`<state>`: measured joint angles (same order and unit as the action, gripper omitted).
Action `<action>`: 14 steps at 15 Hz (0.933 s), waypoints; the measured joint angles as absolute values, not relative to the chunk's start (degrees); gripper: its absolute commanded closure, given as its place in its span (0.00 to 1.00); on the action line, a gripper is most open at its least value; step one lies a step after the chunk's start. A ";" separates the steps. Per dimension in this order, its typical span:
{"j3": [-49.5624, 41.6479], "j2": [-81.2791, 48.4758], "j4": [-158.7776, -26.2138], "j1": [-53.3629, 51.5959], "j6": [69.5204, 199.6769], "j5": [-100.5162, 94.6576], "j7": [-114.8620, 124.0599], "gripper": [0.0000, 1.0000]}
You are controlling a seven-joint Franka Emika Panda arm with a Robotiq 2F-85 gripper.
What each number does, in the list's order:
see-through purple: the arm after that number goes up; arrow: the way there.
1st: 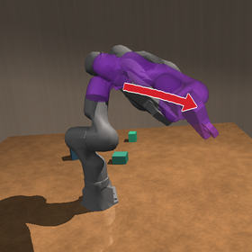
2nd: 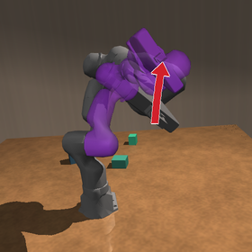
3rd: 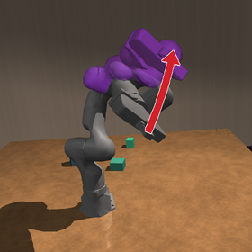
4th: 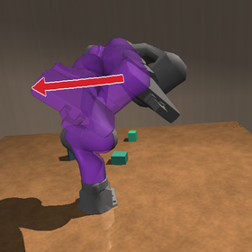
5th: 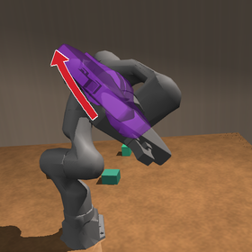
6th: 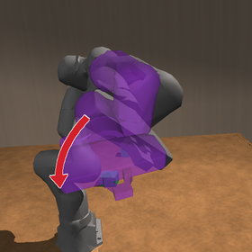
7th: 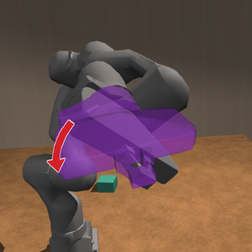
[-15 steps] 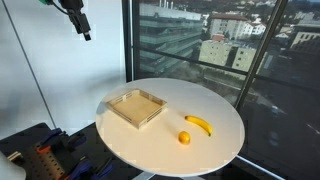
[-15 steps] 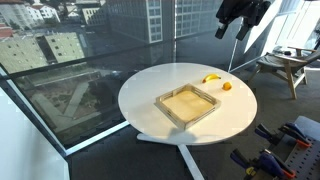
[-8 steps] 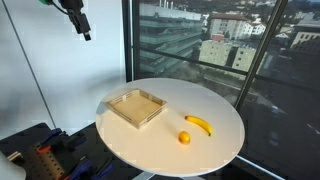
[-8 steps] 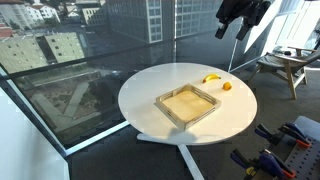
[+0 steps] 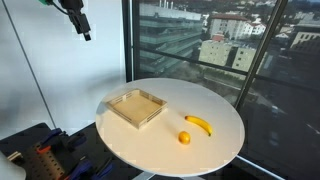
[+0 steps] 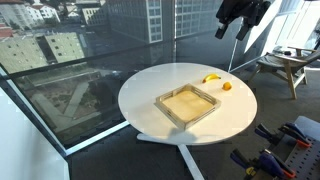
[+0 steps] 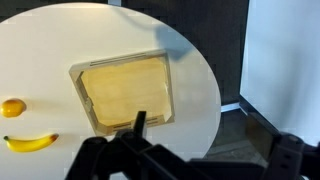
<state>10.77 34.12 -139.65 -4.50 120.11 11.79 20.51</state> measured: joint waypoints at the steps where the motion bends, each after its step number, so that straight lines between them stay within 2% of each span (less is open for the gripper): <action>1: 10.77 34.11 -139.71 -4.50 120.11 11.79 20.51 0.00; 14: 10.71 31.79 -137.41 -4.50 116.04 11.66 20.02 0.00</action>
